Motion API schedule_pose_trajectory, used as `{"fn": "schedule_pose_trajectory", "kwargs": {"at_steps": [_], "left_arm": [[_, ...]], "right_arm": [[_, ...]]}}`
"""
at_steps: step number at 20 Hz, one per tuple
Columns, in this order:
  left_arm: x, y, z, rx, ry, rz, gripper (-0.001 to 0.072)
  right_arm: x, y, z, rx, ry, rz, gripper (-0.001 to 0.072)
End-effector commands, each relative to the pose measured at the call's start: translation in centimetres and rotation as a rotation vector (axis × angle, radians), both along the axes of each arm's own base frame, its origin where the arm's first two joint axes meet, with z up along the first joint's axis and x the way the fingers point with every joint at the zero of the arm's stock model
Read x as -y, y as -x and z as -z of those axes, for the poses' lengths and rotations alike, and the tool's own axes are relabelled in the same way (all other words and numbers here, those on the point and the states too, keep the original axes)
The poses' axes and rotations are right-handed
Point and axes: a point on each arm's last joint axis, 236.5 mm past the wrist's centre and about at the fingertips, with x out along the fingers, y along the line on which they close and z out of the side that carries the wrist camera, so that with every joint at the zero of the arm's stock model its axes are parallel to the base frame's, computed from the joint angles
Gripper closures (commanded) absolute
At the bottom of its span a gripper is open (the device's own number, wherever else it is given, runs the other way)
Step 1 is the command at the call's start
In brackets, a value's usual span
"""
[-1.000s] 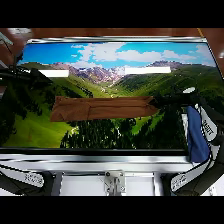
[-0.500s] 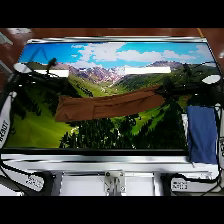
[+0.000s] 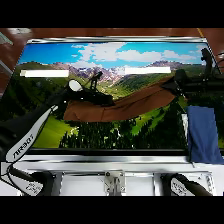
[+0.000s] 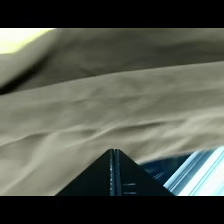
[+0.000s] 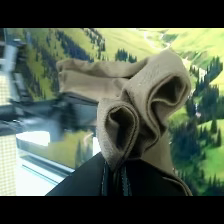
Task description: Fold the shirts.
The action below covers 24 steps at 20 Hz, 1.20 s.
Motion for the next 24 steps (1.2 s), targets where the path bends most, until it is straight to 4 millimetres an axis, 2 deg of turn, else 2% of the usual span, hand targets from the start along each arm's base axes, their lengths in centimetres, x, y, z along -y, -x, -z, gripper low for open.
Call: {"fn": "schedule_pose_trajectory", "kwargs": {"at_steps": [1,5,8,11,13,15,16,17,19,20,22,24], "left_arm": [[4.8,2.2,0.9,0.0,0.019,-0.011,0.067],[9.0,4.9,3.8,-0.142,0.085,-0.039,0.067],[10.4,4.3,4.5,-0.227,0.172,-0.114,0.067],[8.7,1.7,2.5,-0.168,0.215,-0.132,0.0672],[6.3,-0.4,-0.9,-0.088,0.245,-0.125,0.0672],[2.1,-2.7,-5.4,0.038,0.23,-0.126,0.0672],[-0.7,-4.0,-8.1,0.125,0.204,-0.139,0.0673],[-3.9,-5.2,-11.0,0.214,0.177,-0.164,0.0672],[-11.0,-6.8,-17.2,0.381,0.133,-0.248,0.0672],[-14.5,-7.1,-20.3,0.449,0.127,-0.302,0.0672],[-21.1,-6.4,-26.3,0.56,0.13,-0.42,0.0672],[-25.8,-4.2,-30.4,0.637,0.114,-0.49,0.0671]], "right_arm": [[-0.3,2.2,-1.9,-0.004,0.011,0.006,0.0637],[-0.8,3.7,-3.0,0.005,0.013,-0.008,0.0637],[-0.9,4.3,-3.6,0.008,0.011,-0.006,0.0637],[-0.8,4.6,-3.3,-0.002,0.024,-0.01,0.0637],[-1.0,4.0,-2.9,0.008,0.056,0.006,0.0637],[-3.2,2.9,-3.5,0.074,0.061,-0.01,0.0637],[-4.9,2.1,-3.8,0.11,0.052,-0.025,0.0637],[-6.7,1.5,-3.8,0.134,0.042,-0.045,0.0637],[-11.8,0.6,-2.6,0.157,0.019,-0.109,0.0637],[-14.3,0.3,-1.6,0.158,0.011,-0.139,0.0637],[-19.8,0.0,1.5,0.143,0.002,-0.196,0.0637],[-24.8,-0.4,5.3,0.12,-0.01,-0.217,0.0637]]}}
